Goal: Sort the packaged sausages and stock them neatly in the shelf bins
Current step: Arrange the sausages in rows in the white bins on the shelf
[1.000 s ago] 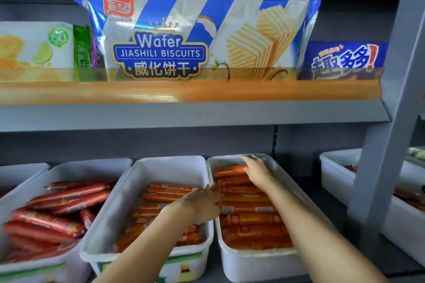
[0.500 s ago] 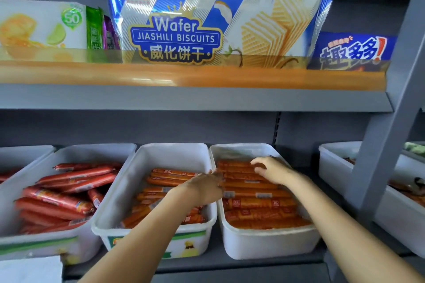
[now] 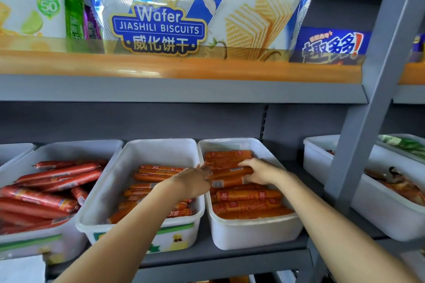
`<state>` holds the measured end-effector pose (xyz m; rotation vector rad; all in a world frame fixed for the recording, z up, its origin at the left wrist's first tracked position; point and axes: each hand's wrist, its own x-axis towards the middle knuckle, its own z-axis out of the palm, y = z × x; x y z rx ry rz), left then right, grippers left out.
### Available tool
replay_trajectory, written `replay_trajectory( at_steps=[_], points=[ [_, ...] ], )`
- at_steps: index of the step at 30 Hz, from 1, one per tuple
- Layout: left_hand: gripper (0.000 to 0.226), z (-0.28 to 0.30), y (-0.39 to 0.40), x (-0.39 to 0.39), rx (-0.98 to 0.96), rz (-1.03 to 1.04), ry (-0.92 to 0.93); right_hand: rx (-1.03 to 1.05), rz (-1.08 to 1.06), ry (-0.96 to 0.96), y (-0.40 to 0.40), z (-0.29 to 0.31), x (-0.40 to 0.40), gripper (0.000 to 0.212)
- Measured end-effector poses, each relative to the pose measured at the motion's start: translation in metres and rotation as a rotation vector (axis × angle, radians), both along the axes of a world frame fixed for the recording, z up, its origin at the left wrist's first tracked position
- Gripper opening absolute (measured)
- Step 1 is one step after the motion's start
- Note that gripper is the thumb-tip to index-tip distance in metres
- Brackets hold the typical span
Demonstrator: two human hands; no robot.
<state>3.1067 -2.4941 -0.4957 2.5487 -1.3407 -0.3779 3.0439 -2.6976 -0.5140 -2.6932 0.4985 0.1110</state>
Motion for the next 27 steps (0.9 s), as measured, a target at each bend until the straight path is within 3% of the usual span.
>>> replay_trajectory(
  at_steps=[4,6,9,16,21,27],
  points=[
    [0.043,-0.002,-0.002,0.002,0.007,-0.012,-0.017,-0.1,0.028,0.126,0.002,-0.005,0.004,0.067],
    [0.044,-0.002,-0.001,0.003,-0.003,-0.001,0.019,-0.233,0.152,0.153,0.008,-0.01,0.01,0.065],
    [0.044,-0.002,0.0,0.004,-0.023,0.01,0.069,-0.26,0.265,0.137,0.018,-0.012,0.018,0.06],
    [0.048,0.002,0.002,-0.002,-0.004,0.01,0.024,-0.228,0.227,0.136,0.019,-0.007,0.013,0.06],
    [0.049,0.0,0.002,-0.001,-0.006,0.002,0.028,-0.164,0.048,0.144,0.008,-0.005,0.005,0.057],
    [0.047,0.001,0.002,0.0,-0.01,-0.011,0.046,-0.19,0.072,0.172,0.016,-0.012,0.021,0.054]
  ],
)
